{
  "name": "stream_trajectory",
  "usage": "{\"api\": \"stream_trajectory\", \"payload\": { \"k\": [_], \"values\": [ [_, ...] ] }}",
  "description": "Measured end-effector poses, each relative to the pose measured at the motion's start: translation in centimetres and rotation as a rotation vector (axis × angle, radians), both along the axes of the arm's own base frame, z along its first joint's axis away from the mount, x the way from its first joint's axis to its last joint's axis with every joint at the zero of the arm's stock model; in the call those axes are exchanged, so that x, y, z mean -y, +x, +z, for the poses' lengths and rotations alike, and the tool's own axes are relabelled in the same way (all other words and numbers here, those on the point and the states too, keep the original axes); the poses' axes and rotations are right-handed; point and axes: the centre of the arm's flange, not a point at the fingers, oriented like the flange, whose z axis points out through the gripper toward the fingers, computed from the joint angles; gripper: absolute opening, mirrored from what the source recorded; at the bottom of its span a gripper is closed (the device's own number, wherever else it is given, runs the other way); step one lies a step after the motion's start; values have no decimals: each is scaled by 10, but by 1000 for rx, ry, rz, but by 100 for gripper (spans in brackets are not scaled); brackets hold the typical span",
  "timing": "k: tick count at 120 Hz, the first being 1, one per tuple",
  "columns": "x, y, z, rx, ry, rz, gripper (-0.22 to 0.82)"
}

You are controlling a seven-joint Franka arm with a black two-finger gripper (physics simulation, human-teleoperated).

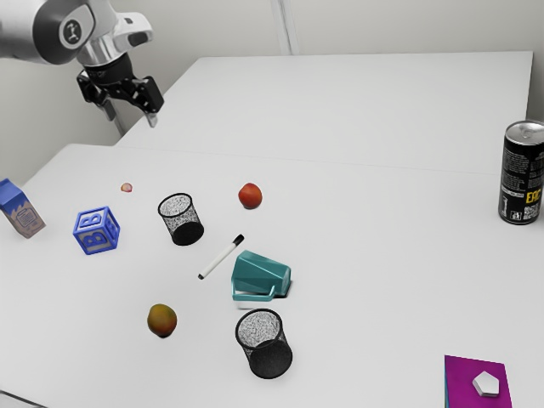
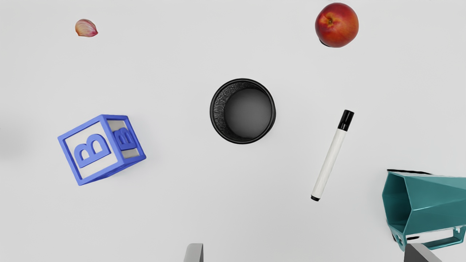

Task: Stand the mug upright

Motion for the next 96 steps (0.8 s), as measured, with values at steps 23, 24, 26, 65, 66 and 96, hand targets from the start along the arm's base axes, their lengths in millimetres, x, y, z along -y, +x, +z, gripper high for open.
{"api": "stream_trajectory", "payload": {
  "k": [23, 24, 26, 65, 66, 96],
  "values": [
    [1, 8, -18, -18, 1, -7, 60],
    [1, 9, -19, -20, 1, -7, 60],
    [1, 9, -23, -27, -4, -7, 60],
    [10, 7, -124, -204, -332, 71, 60],
    [10, 6, -127, -209, -343, 75, 60],
    [11, -8, -219, -366, -587, 204, 60]
  ]
}}
